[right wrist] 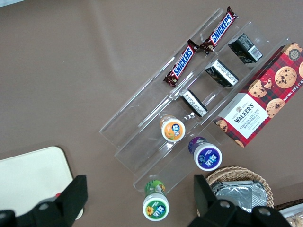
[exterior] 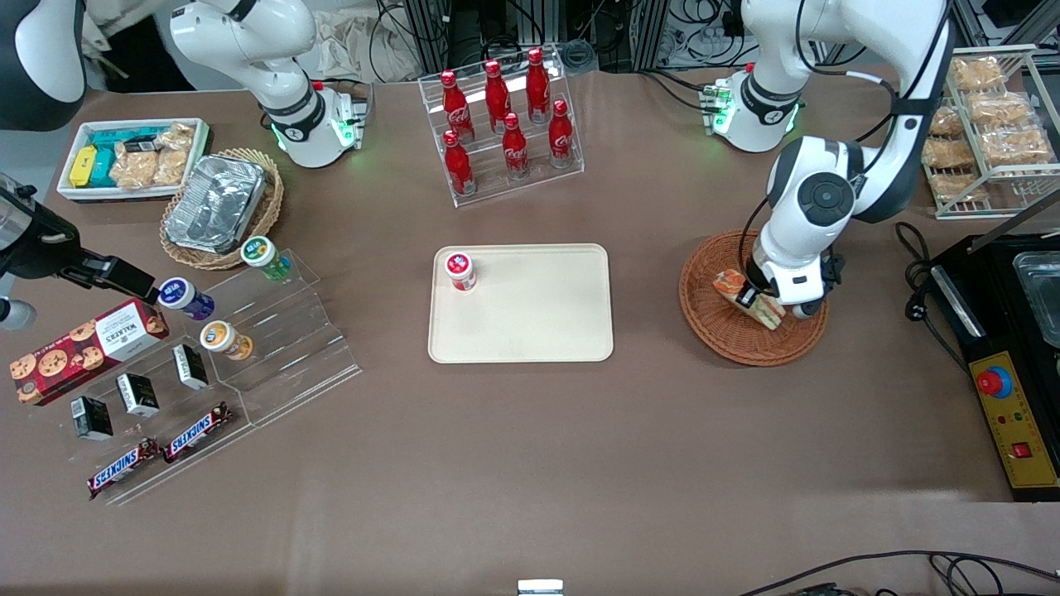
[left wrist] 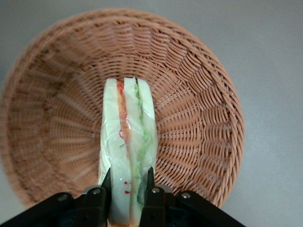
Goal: Place sandwich from basket to tray
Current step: 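Lift the sandwich up out of the basket with the left gripper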
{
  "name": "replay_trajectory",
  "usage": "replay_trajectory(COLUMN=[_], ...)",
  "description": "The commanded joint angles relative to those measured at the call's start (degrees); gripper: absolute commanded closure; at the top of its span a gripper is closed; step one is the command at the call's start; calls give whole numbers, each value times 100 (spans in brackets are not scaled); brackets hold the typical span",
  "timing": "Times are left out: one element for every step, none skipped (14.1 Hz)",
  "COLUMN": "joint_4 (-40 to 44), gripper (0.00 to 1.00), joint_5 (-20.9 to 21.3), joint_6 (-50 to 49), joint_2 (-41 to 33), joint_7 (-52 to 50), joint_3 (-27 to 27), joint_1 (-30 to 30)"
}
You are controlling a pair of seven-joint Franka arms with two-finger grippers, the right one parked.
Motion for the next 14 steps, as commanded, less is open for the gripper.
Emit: replay_trajectory(joint_4=[888, 1388, 1811, 2198, 2541, 2884, 3183, 3325, 3361, 3362, 3362, 3353, 3335, 3335], gripper=[100, 100, 100, 100, 100, 100, 100, 100, 100, 100, 100, 100, 100, 100], joint_5=[-160, -317, -510, -704, -767, -776, -776, -776, -776, -776, -767, -759, -759, -750], joint_6=[-1590, -2249, -2795, -3305, -3780, -4211, -4546, -4698, -4725, -4726, -4726, -4726, -4726, -4726], joint_2=[-260, -234, -234, -269, -286, -287, -287, -287, -313, -356, -348, -348, -357, -357], joint_7=[622, 938, 1272, 1597, 1870, 2064, 2266, 2442, 2557, 2602, 2602, 2611, 2620, 2620], joint_3=[40, 136, 267, 373, 478, 558, 576, 585, 585, 576, 559, 532, 497, 488], joint_1=[33, 33, 16, 15, 15, 15, 24, 24, 24, 24, 24, -2, -28, -55])
